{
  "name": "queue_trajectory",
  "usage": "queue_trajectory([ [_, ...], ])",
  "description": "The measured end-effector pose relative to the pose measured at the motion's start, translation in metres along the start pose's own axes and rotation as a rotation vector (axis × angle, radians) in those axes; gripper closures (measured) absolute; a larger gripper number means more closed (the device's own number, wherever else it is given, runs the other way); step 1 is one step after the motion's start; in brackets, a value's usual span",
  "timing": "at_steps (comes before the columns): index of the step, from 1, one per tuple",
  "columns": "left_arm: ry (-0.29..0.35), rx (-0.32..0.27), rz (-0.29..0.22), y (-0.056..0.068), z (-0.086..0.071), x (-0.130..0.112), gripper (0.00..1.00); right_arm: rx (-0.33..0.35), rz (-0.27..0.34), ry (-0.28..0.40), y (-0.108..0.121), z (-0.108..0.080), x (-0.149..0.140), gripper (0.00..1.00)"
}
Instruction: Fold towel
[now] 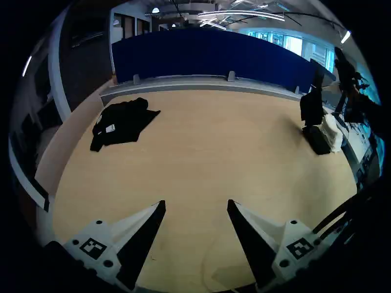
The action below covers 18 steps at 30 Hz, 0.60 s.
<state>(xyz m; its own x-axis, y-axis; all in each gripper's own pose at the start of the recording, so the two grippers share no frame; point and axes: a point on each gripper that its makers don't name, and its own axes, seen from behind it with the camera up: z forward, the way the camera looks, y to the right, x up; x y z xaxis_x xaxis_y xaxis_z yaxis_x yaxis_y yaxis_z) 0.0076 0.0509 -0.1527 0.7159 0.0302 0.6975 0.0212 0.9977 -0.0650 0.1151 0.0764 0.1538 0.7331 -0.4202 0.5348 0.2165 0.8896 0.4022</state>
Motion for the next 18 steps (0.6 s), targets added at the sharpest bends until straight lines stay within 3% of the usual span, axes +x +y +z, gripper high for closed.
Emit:
queue_trajectory([
  [11, -0.002, -0.008, 0.013, 0.010, 0.002, 0.003, 0.06, -0.021, 0.028, -0.022, 0.007, 0.006, -0.014, 0.98],
  [18, -0.001, -0.016, 0.018, 0.014, 0.002, 0.006, 0.06, -0.045, 0.053, -0.050, 0.016, -0.005, -0.041, 0.98],
])
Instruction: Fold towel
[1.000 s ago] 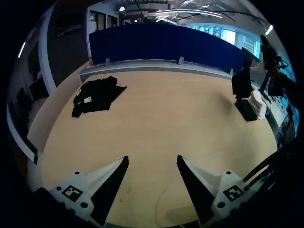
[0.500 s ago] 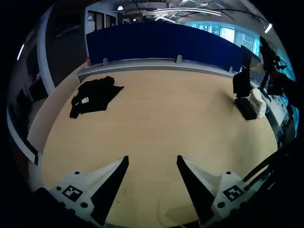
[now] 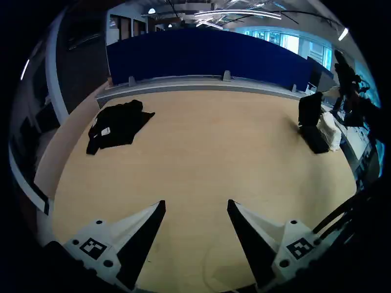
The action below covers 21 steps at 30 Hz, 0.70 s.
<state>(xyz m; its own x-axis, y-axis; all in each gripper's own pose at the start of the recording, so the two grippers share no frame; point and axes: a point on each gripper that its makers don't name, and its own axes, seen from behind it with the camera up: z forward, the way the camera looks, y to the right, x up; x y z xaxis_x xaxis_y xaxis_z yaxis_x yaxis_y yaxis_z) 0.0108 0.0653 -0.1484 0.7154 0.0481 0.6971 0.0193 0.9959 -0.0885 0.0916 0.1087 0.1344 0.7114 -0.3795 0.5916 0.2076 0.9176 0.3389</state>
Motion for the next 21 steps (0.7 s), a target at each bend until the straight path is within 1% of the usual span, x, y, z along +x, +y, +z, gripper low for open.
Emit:
queue_trajectory([
  [9, -0.002, -0.010, 0.017, 0.003, 0.000, 0.000, 0.06, -0.029, 0.046, -0.060, 0.013, -0.011, -0.060, 0.98],
  [21, -0.007, -0.019, 0.042, 0.011, -0.001, -0.001, 0.06, -0.048, 0.093, -0.141, 0.020, -0.024, -0.137, 0.98],
])
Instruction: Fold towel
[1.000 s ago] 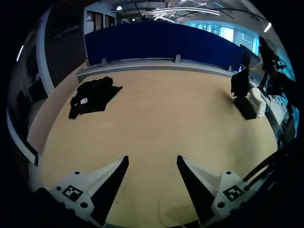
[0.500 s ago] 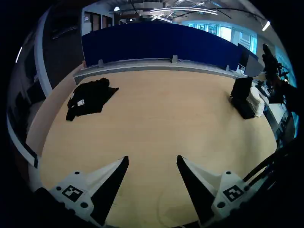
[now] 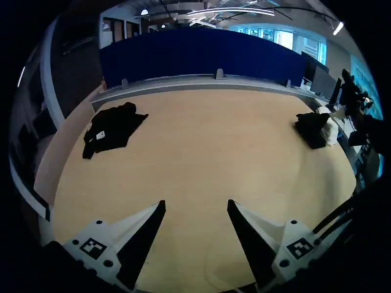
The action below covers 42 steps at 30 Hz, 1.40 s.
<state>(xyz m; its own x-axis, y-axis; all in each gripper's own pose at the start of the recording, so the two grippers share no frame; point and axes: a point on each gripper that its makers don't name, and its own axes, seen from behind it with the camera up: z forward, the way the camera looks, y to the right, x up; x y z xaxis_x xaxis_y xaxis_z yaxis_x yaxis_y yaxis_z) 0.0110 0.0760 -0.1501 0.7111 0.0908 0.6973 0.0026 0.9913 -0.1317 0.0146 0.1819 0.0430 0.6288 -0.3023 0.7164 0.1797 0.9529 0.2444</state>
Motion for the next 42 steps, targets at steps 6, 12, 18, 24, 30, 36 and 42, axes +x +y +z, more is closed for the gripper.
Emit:
queue_trajectory([
  [6, -0.001, 0.003, 0.005, 0.002, -0.001, -0.001, 0.06, -0.005, 0.041, -0.043, 0.004, 0.004, -0.034, 0.98],
  [12, -0.005, 0.010, 0.014, 0.002, -0.002, -0.004, 0.06, -0.013, 0.070, -0.091, 0.004, 0.015, -0.067, 0.98],
  [18, -0.007, 0.018, 0.023, 0.000, -0.004, -0.005, 0.06, -0.029, 0.097, -0.129, 0.006, 0.028, -0.092, 0.98],
  [24, -0.009, 0.025, 0.027, -0.002, -0.005, -0.004, 0.06, -0.066, 0.129, -0.166, 0.015, 0.040, -0.110, 0.97],
  [30, -0.009, 0.029, 0.031, -0.003, -0.004, -0.004, 0.06, -0.083, 0.165, -0.177, 0.018, 0.047, -0.120, 0.96],
  [36, -0.009, 0.027, 0.038, -0.001, -0.003, -0.004, 0.06, -0.105, 0.190, -0.164, 0.024, 0.044, -0.118, 0.87],
  [42, -0.008, 0.025, 0.041, -0.001, -0.003, -0.002, 0.06, -0.112, 0.189, -0.162, 0.028, 0.038, -0.119, 0.77],
])
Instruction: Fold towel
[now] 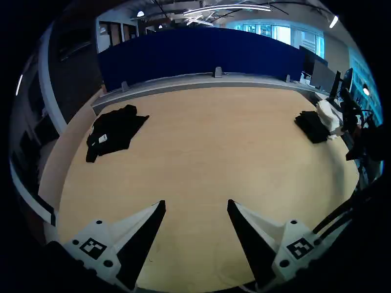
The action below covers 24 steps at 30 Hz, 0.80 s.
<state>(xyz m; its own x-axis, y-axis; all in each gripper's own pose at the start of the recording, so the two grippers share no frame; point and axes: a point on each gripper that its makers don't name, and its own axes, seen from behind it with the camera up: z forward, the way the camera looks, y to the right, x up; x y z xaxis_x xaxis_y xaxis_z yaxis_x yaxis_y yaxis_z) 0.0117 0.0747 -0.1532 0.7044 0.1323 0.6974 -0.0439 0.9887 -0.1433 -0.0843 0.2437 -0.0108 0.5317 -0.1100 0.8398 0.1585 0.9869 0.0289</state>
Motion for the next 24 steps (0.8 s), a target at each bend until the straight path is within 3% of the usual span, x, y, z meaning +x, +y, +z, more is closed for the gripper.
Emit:
queue_trajectory([
  [5, 0.002, -0.005, -0.003, 0.001, -0.001, 0.001, 0.06, -0.001, 0.001, 0.023, 0.001, -0.008, 0.002, 0.67],
  [9, 0.004, -0.010, 0.000, 0.004, -0.001, 0.001, 0.06, 0.002, 0.001, 0.042, -0.001, -0.012, 0.005, 0.37],
  [10, 0.005, -0.010, 0.001, 0.005, -0.001, 0.002, 0.06, 0.005, 0.001, 0.047, -0.002, -0.013, 0.006, 0.34],
  [15, 0.006, -0.014, 0.003, 0.007, -0.002, 0.002, 0.06, 0.010, 0.000, 0.060, -0.004, -0.017, 0.009, 0.25],
  [20, 0.006, -0.013, -0.001, 0.006, -0.003, 0.003, 0.06, 0.020, -0.002, 0.063, -0.007, -0.020, 0.009, 0.24],
  [24, 0.007, -0.012, -0.001, 0.006, -0.003, 0.003, 0.06, 0.057, 0.010, 0.081, -0.020, -0.020, 0.013, 0.20],
])
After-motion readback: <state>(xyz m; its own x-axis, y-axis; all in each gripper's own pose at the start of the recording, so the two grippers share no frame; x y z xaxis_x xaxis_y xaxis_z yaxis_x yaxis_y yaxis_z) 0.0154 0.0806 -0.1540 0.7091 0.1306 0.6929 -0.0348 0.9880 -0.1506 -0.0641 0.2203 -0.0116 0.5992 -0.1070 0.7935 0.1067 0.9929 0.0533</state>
